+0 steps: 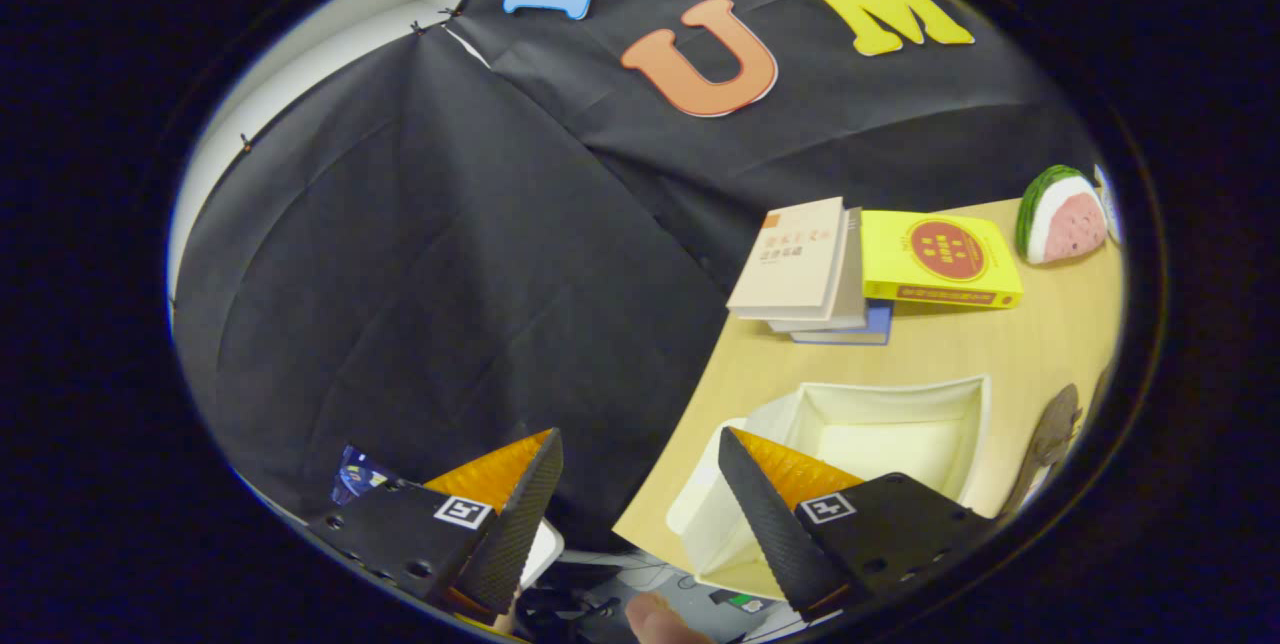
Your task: Open the storage box then place both shoes into the box .Put the left shoe in first, then the right shoe, with the right side of both shoes facing outward in a uniform manner.
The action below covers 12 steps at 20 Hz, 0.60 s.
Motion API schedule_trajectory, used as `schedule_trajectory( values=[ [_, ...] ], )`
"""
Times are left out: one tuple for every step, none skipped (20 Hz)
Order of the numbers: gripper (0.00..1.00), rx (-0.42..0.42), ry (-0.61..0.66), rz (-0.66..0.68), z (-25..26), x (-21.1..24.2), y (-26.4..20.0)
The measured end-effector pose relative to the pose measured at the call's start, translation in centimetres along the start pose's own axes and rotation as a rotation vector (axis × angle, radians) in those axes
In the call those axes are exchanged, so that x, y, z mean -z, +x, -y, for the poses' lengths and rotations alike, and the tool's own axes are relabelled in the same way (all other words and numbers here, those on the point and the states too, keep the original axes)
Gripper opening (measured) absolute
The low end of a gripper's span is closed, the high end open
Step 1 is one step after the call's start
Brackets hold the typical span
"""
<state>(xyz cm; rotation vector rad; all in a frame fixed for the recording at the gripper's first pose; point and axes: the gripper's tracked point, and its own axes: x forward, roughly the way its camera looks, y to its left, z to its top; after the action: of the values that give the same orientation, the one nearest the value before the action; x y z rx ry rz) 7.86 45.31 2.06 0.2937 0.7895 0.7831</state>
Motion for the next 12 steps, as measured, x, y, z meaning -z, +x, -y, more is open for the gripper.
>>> schedule_trajectory(
  values=[
    [0.96, 0.046, -0.008, -0.011, 2.3, 0.2, -0.5],
    [0.96, 0.099, -0.021, -0.022, 4.6, 0.4, -1.1],
    [0.96, 0.142, -0.036, -0.029, 6.9, 0.5, -1.8],
    [0.96, 0.176, -0.050, -0.036, 8.9, 0.7, -2.7],
    [0.96, 0.212, -0.061, -0.044, 11.1, 0.8, -3.6],
    [0.96, 0.253, -0.062, -0.046, 13.2, 1.1, -4.5],
    [0.96, 0.298, -0.060, -0.058, 15.4, 1.5, -5.5],
    [0.96, 0.333, -0.059, -0.065, 17.2, 2.1, -6.8],
    [0.96, 0.370, -0.063, -0.079, 19.2, 2.7, -7.7],
    [0.96, 0.407, -0.070, -0.092, 21.0, 3.4, -8.8],
    [0.96, 0.449, -0.080, -0.109, 22.9, 4.0, -9.9],
    [0.95, 0.489, -0.083, -0.127, 24.8, 4.7, -10.7]
  ],
)
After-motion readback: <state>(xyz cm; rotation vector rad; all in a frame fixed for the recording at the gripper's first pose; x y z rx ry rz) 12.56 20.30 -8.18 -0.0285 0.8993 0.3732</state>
